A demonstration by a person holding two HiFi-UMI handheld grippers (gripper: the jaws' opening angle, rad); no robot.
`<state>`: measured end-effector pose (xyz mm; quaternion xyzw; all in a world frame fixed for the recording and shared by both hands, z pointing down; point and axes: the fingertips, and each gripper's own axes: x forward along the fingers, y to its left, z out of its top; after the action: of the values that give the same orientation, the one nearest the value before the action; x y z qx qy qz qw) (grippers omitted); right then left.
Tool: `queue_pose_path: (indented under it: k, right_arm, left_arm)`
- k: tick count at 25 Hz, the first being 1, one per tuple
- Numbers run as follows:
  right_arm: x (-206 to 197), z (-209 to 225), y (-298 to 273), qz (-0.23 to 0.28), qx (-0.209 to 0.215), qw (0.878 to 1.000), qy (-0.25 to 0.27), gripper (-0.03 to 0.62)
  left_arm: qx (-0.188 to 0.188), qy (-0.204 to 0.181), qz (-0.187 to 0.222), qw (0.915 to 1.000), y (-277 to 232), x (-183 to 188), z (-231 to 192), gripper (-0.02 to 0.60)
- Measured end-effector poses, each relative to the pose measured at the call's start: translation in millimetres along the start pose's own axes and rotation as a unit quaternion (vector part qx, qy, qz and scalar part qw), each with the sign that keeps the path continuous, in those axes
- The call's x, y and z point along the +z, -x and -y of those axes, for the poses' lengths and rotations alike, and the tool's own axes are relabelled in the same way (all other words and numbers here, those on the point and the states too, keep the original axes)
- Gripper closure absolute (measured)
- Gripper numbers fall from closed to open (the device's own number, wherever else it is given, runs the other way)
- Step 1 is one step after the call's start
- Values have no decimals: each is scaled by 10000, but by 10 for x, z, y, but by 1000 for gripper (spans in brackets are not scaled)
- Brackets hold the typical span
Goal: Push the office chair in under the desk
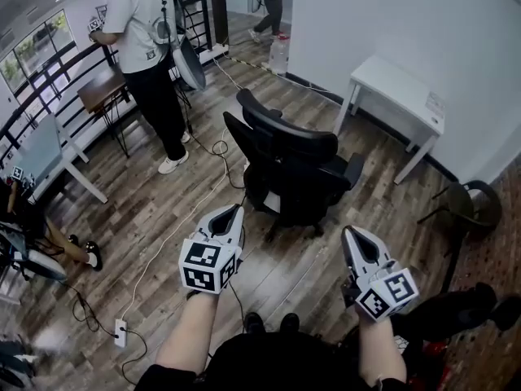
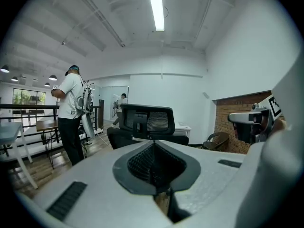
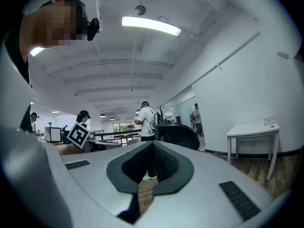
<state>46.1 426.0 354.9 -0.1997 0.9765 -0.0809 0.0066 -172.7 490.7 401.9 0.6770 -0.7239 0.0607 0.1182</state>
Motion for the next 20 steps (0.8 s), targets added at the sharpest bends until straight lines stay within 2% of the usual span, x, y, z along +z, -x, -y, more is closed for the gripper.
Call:
queue_pose_path:
  k: [7,13,20]
  right_arm:
    - [-37,-127,-44,-1,-118,9999,-65,591]
    - [-154,55,-39,-81,-325,9989,-316,591]
    - [-306,235,-492,-164,-96,9985,-509,591]
  left_arm:
    - [-201,-63,-27,9998,-101,21,-93,574]
    - [-310,-62,-159,9994,-250,-22,-107,574]
    - [-256,-12,-338,9991,-548,-80,-274,574]
